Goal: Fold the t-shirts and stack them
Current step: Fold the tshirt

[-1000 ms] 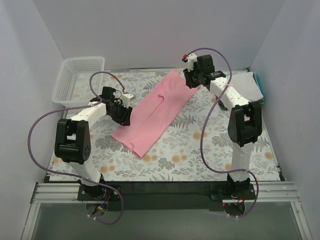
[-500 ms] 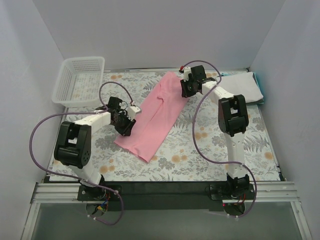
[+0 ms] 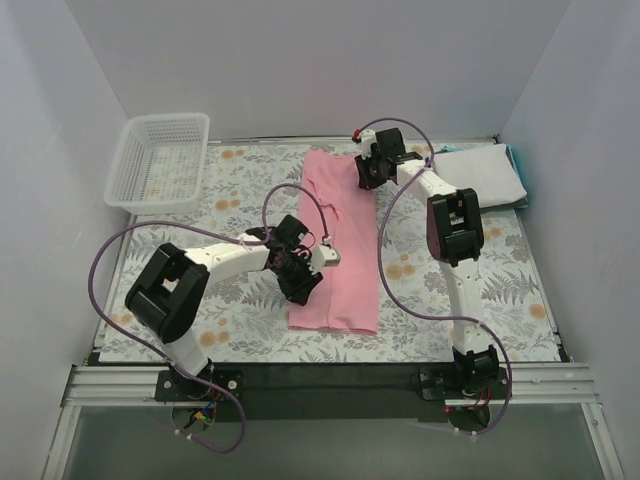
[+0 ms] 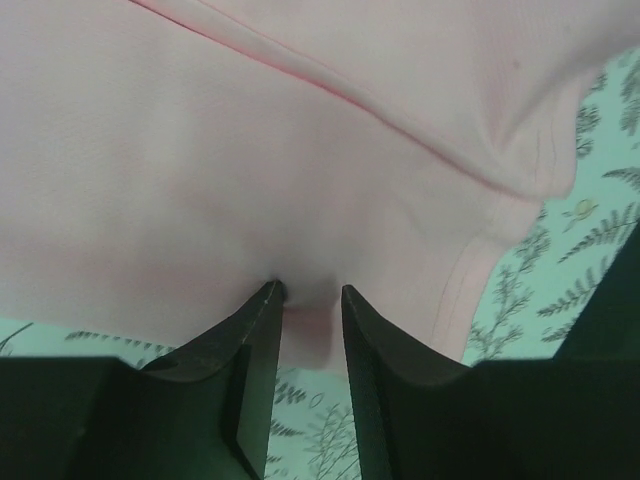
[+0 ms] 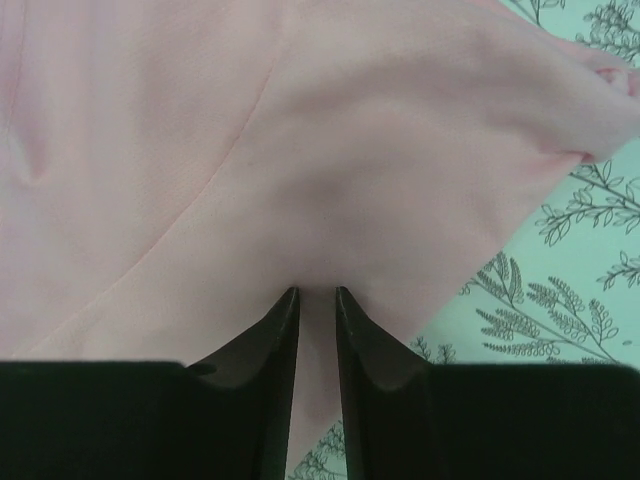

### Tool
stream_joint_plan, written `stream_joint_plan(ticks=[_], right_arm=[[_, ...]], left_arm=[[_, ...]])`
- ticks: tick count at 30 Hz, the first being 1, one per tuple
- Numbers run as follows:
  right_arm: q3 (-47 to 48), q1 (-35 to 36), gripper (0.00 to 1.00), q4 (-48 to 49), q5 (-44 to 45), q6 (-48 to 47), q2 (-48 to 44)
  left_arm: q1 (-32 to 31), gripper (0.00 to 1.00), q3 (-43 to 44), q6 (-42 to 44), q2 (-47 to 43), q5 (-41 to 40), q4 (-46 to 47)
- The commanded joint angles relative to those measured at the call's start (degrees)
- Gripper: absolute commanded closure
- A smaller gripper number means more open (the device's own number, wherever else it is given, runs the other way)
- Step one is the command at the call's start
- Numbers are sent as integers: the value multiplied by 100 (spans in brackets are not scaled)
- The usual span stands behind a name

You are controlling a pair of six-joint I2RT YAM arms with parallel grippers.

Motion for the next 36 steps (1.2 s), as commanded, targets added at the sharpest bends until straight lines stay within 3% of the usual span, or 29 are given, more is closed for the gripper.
stream_joint_plan(ticks=[1,8,12,14,15,19,23,29,33,36], right_arm=[[472,37,74,83,-51,-138,259],[404,37,65,-31,-122,-226,-117],[-271,2,42,-338,-288,-743,-1431],[-667,2,36,-523,-463,-1190,-2014],[-939,2,24,-593,-734,-1358,-2626],[-2126,28,16,-1181,-1316,-2237,-4062],[-3898,264,25,-1630,-1449,-3159,-5702],[-6159,1002,35,-1508,-1108,-3768,-7628],[-7696,1784,36,-876,-720,-4058,-8475],[-8156,2171,36,-515,-588,-4155,-8801]], left_arm=[[-345,70,87,-329,296,361,-222],[-319,63,378,-690,253,292,-186],[-13,57,483,-576,-449,536,-283],[41,54,448,-497,-1020,713,-327],[50,53,387,-384,-1222,835,-318],[50,51,-166,-103,-2084,828,-151],[68,50,-973,302,-2883,924,-3],[41,48,-1915,881,-3790,1344,464],[-186,45,-2618,1331,-4256,1399,806],[-484,44,-3040,1350,-4467,1040,1236]])
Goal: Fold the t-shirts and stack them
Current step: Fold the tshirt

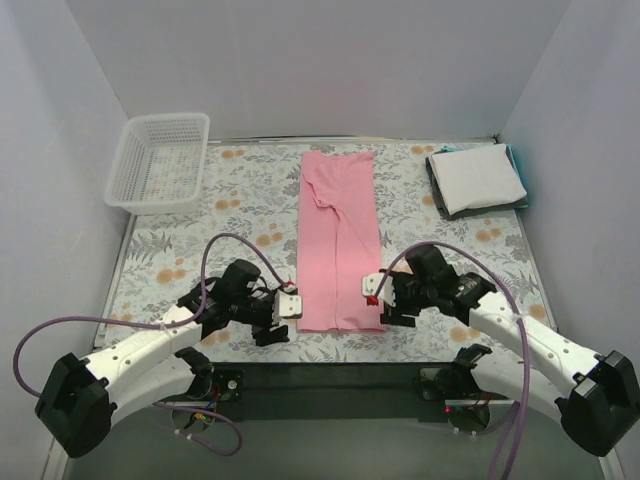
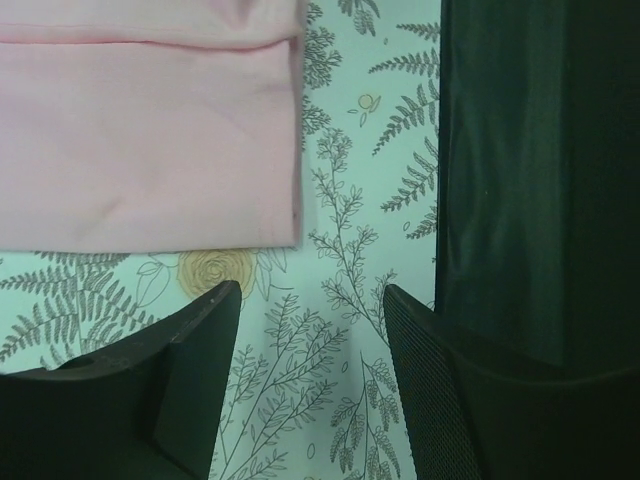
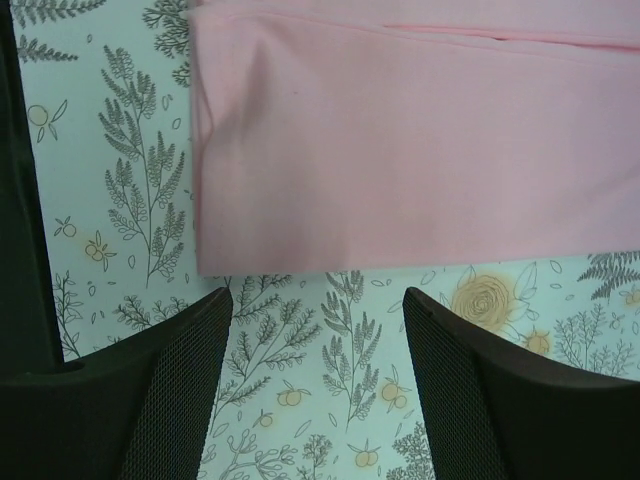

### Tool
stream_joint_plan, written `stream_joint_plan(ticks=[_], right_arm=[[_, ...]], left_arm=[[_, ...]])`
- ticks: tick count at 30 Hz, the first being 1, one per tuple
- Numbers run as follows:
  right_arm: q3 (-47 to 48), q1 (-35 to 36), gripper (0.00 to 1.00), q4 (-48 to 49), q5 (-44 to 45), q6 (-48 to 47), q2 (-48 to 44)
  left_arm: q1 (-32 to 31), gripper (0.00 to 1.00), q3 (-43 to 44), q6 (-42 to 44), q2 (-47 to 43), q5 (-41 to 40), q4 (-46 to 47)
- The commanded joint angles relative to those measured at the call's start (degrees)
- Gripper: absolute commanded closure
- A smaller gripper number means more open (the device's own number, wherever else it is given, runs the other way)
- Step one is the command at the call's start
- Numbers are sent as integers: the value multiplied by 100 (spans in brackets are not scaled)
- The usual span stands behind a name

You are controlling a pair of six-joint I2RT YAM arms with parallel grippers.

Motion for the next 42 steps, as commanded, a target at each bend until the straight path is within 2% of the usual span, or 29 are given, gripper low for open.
stream_joint_plan(ticks=[1,9,17,19,21,24,26,29,32,33,34,37,42], right_arm=[[-387,321,36,794,234,-380,-402],[-1249,1173,35,1243,348,-899,-798],[-1619,1464,37,1595,445,-1215,-588],[-1663,1473,40,1683,428,-1250,-482],[-1724,1508,51,1718,428,-1338,-359],[-1795,1578,59,1797,515,-1409,-218],[-1847,1613,61,1824,559,-1435,-174],[-2005,1710,69,1981,699,-1497,-156],[-2093,1763,86,2008,796,-1532,-121],[-2094,1763,94,2026,823,-1523,-121],[-2085,1763,97,2026,841,-1488,-104],[-1927,1772,99,1851,815,-1348,-174],[-1549,1789,99,1262,569,-1067,-420]], left_arm=[[-324,44,-381,330,-205,-200,708],[-974,46,-522,207,286,-737,1605],[-1291,53,-575,155,910,-1080,2238],[-1318,55,-584,181,1086,-1115,2273],[-1344,57,-619,207,1165,-1186,2317],[-1370,58,-698,277,1297,-1291,2379],[-1379,59,-742,286,1394,-1317,2396],[-1388,65,-742,286,1517,-1326,2414],[-1406,79,-725,260,1570,-1326,2405],[-1414,86,-716,269,1552,-1326,2397],[-1415,91,-716,269,1535,-1318,2397],[-1415,100,-646,313,1368,-1090,2178],[-1423,100,-523,225,1008,-791,1633]])
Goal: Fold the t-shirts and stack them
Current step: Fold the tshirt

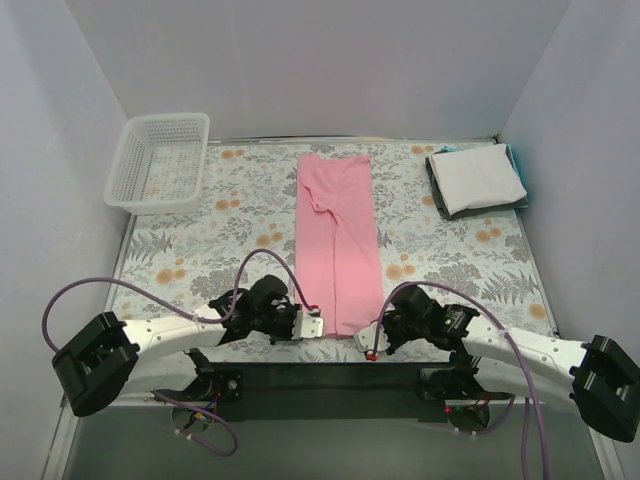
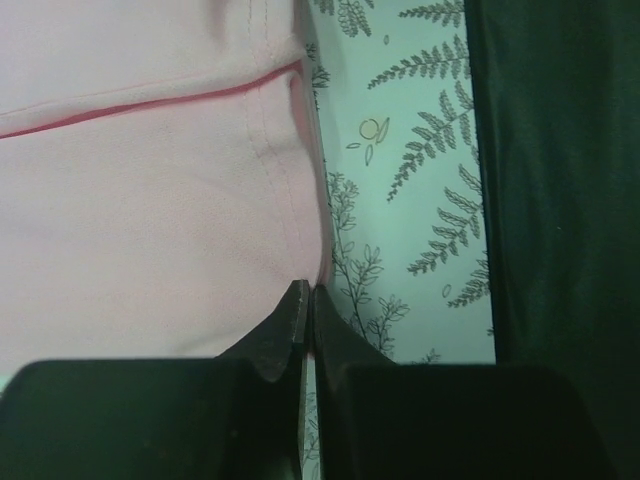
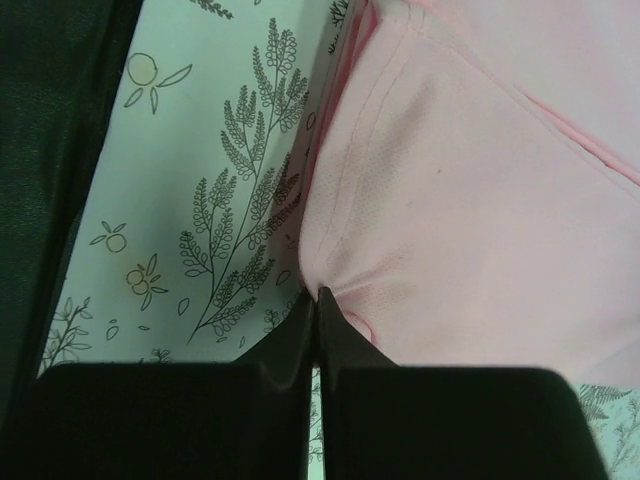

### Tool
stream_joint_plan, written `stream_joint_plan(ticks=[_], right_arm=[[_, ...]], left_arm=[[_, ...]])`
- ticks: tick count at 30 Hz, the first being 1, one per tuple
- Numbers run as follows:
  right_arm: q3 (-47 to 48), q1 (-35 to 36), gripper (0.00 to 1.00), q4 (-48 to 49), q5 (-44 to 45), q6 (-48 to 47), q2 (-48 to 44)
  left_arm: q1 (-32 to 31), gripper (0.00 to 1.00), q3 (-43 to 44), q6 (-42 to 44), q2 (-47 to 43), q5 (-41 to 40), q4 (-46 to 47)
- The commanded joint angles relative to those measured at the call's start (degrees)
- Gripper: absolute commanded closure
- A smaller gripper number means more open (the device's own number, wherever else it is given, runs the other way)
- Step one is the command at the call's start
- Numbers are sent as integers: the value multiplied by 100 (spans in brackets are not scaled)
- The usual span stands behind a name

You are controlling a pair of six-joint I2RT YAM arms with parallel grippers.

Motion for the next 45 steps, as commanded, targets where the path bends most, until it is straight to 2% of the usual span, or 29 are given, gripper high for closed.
stream_joint_plan(ticks=[1,6,14,18,24,32,45], right_arm=[[418,45,99,-845,-164,322,-223],[788,45,99,-1137,-33,664,-505],[1297,-156,99,-865,275,358,-41],[1657,-770,99,-610,39,15,400],[2228,-1561,99,83,-208,-547,1357],[3371,-2432,99,594,-612,-1004,3053],[4795,-2872,99,849,-753,-1137,4829]], left_arm=[[-42,100,144,-50,-447,370,-758],[-33,100,302,-525,-1011,380,-1076],[414,100,689,-623,-968,212,-945],[1387,100,1232,-263,-364,554,-752],[2215,100,1796,414,551,669,-76],[2805,100,2762,687,2150,678,778],[3219,100,3976,758,3769,740,1199]])
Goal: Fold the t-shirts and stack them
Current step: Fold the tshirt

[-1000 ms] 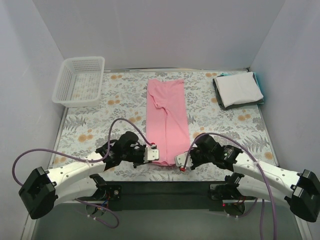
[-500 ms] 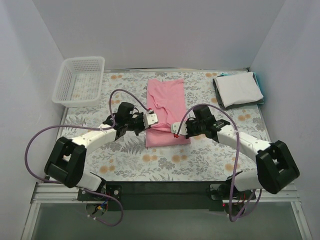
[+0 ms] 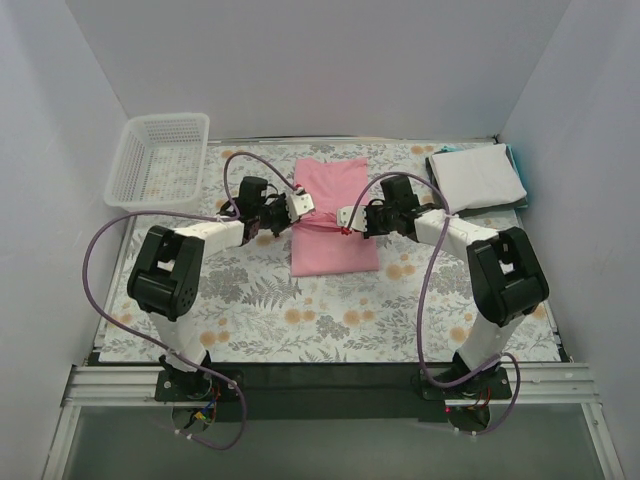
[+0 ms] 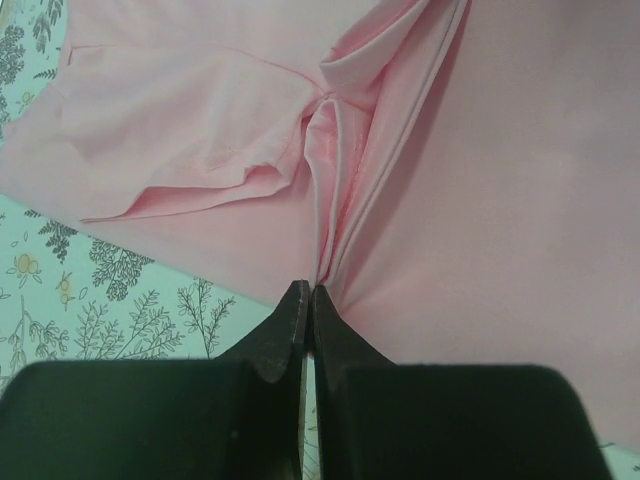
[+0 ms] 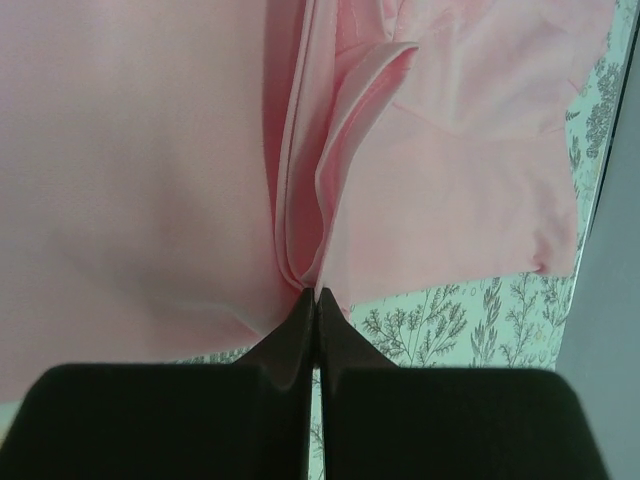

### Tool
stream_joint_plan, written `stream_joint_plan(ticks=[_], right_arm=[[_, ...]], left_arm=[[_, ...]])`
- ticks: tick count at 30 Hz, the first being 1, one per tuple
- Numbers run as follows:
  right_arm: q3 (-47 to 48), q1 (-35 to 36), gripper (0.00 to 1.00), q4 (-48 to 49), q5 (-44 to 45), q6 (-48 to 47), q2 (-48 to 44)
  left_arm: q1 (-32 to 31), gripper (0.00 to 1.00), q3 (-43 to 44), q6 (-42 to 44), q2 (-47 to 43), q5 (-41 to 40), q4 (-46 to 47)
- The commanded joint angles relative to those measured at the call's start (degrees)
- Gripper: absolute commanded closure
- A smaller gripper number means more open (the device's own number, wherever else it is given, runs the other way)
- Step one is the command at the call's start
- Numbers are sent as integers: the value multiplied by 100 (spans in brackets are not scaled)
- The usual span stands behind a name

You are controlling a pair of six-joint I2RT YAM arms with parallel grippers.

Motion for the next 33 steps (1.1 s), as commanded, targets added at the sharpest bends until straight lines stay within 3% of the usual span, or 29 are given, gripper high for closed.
stream_joint_plan(ticks=[1,7,8,9,11,12,15,16,20,24,26,30,33], right_arm=[[426,-49,99,266,-78,-94,397],[506,-101,97,476,10,72,636],[524,-101,92,538,89,151,653],[593,-101,78,556,203,352,627],[620,-110,74,556,273,406,574],[647,-110,61,564,318,477,531],[848,-172,37,582,459,907,346],[910,-198,36,573,450,1038,233],[1349,-356,45,135,214,1960,3],[1710,-444,67,-419,-287,2743,3],[1833,-453,72,-708,-690,3007,125],[2053,-453,84,-1008,-1429,3989,555],[2307,-514,87,-1044,-1939,4492,1012]], left_arm=[[36,100,221,65,230,54,323],[45,100,397,-32,556,-78,526],[45,99,432,-23,644,-96,526],[54,89,493,-40,705,-270,604],[71,85,590,-128,732,-289,658],[89,78,643,-181,750,-307,649],[98,69,959,-496,706,-360,518],[107,66,1047,-602,680,-377,369],[273,62,1337,-1488,417,-211,-18],[274,63,1022,-2024,-163,369,-274],[265,65,890,-2219,-321,806,-518],[265,70,915,-3203,-33,1160,-625],[265,72,1117,-3906,431,1248,-581]])
